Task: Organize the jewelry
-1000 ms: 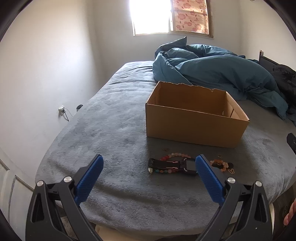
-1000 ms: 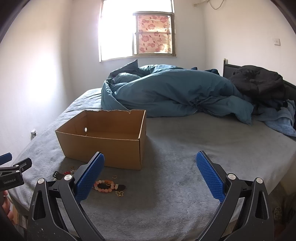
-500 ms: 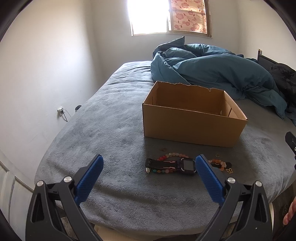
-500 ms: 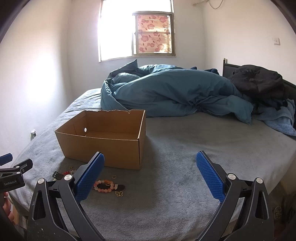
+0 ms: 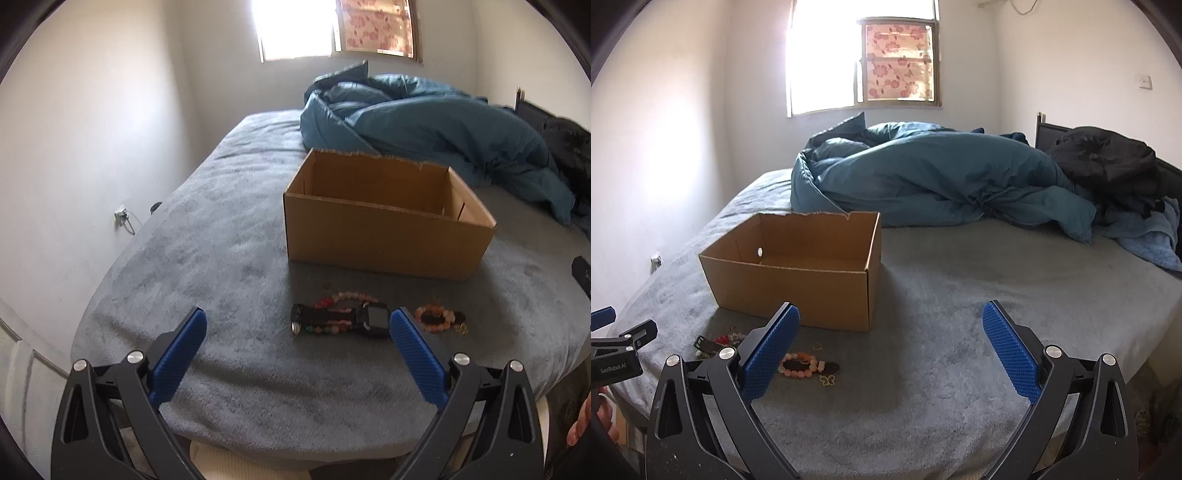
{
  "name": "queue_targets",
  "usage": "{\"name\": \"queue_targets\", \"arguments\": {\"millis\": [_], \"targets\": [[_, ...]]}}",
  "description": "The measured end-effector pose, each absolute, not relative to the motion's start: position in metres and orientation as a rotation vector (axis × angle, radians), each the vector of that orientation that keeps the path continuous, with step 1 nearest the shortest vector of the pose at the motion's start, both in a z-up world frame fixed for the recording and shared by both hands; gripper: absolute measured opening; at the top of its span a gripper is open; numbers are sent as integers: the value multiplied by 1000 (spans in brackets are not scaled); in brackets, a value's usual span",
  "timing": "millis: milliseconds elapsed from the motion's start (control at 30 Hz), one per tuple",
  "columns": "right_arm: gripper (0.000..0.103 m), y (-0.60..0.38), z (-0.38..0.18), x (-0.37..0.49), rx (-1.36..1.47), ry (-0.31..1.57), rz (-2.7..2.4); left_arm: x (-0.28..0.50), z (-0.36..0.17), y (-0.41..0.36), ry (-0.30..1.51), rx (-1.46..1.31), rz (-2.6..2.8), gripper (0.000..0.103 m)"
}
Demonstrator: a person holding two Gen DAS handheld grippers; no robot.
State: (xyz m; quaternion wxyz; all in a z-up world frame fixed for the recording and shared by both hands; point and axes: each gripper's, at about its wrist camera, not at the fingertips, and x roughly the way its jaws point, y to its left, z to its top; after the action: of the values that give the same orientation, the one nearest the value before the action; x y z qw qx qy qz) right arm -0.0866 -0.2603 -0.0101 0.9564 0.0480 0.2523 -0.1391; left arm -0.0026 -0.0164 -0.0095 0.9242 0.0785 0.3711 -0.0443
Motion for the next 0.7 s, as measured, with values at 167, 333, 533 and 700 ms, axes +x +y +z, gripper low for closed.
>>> {"name": "queue_targets", "arguments": {"millis": [167, 333, 533, 700], "targets": [[95, -260, -10, -90, 96, 546, -288, -5, -12, -17, 812, 173, -84, 97], [95, -258, -7, -95, 93, 567, -291, -15, -4, -20, 817, 176, -86, 97], [95, -259, 0, -102, 102, 597, -295, -28, 7, -21, 815, 170, -93, 97], [95, -258, 3, -106, 107, 633, -296, -35, 14, -19, 810, 158, -93, 97]]}}
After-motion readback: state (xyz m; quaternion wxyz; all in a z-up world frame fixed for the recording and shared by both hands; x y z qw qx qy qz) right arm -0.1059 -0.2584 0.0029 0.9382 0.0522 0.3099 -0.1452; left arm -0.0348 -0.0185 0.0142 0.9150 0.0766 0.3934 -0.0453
